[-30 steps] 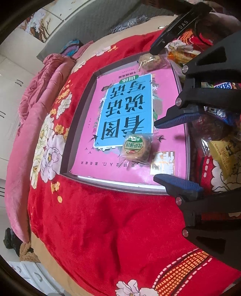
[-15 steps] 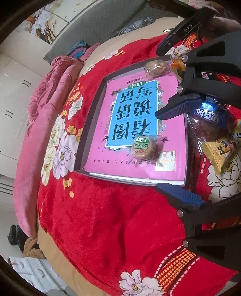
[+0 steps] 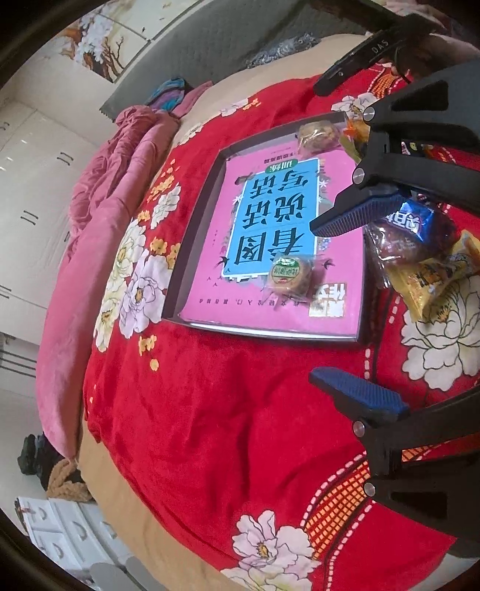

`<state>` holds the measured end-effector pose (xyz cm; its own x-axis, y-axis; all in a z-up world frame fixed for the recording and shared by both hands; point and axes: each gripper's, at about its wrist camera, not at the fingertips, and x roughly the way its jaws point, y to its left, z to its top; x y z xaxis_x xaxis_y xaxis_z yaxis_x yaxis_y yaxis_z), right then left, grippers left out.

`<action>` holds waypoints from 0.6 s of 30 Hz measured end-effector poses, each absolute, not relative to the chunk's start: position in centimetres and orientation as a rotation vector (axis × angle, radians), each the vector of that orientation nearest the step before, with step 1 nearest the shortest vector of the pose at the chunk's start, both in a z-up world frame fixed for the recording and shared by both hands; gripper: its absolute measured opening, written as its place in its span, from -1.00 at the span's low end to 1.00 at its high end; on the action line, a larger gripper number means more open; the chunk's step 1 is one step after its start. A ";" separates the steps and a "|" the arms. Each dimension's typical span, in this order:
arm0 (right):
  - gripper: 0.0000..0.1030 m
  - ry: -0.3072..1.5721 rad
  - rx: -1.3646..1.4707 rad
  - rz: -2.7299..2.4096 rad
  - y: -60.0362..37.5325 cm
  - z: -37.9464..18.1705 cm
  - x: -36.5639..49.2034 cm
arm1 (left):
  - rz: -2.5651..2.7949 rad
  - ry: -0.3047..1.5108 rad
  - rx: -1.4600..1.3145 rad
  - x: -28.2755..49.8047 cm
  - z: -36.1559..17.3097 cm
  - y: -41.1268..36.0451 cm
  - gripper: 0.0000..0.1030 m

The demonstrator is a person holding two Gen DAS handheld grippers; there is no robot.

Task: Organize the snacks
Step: 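Withdraw both tools from the tray back to the snack pile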

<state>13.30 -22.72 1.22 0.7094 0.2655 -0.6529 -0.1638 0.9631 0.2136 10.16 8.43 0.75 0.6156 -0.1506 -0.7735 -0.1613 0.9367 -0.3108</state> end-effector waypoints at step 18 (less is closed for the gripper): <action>0.51 0.708 0.099 0.274 -21.3 2.7 10.4 | 0.026 0.890 -0.354 7.4 1.6 9.6 0.45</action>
